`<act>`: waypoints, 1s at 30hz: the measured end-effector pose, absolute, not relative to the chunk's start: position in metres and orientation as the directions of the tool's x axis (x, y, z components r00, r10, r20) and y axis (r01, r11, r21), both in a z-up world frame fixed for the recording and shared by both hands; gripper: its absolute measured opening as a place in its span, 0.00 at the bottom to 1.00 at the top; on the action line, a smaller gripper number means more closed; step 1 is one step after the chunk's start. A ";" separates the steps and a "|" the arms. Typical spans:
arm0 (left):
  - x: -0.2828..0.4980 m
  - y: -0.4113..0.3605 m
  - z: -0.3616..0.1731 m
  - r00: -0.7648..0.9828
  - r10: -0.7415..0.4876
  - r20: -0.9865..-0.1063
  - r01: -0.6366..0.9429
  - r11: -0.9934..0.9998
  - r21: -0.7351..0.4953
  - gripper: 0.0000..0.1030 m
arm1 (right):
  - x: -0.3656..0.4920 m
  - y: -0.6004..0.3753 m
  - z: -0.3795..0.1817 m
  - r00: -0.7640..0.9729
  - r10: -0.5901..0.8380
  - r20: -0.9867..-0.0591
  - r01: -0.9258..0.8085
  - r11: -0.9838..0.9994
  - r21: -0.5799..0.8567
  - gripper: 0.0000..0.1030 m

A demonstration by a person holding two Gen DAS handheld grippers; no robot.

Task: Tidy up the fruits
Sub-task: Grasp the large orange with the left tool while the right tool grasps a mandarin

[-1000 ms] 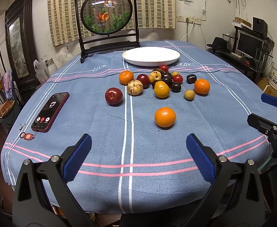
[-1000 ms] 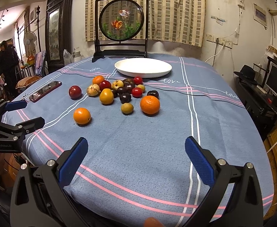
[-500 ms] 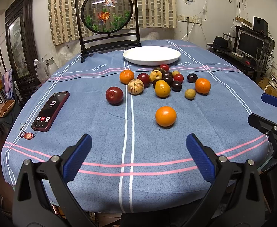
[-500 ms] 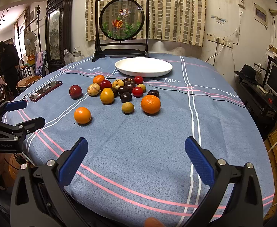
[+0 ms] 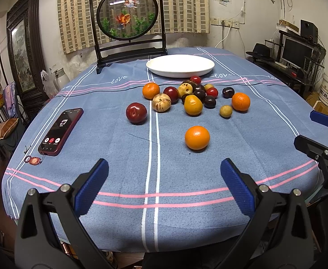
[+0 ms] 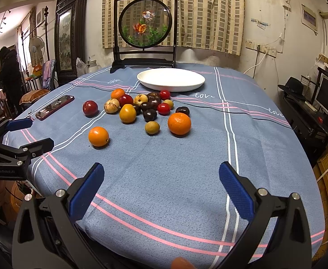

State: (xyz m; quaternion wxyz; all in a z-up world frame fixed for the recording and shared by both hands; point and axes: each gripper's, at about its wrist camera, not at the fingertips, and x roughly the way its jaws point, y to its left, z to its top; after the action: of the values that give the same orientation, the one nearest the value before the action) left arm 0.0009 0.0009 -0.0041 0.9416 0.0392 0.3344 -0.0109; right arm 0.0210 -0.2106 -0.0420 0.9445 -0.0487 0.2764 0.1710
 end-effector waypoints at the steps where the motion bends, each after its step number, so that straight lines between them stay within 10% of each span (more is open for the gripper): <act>1: 0.001 0.001 -0.004 0.776 0.006 -0.631 0.046 0.997 0.067 0.98 | 0.021 -0.210 -0.042 0.789 0.296 -0.539 -0.350 0.937 0.002 0.99; 30: 0.051 0.004 -0.034 0.709 -0.052 -0.703 0.101 0.994 0.029 0.98 | 0.133 -0.209 -0.050 0.689 0.315 -0.653 -0.354 0.932 0.076 0.99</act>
State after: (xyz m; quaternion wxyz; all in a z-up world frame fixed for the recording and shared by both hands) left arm 0.0511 0.0044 -0.0342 0.9239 0.0326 0.3789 -0.0413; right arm 0.1329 -0.2093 -0.0496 0.9186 -0.0280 0.3498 0.1819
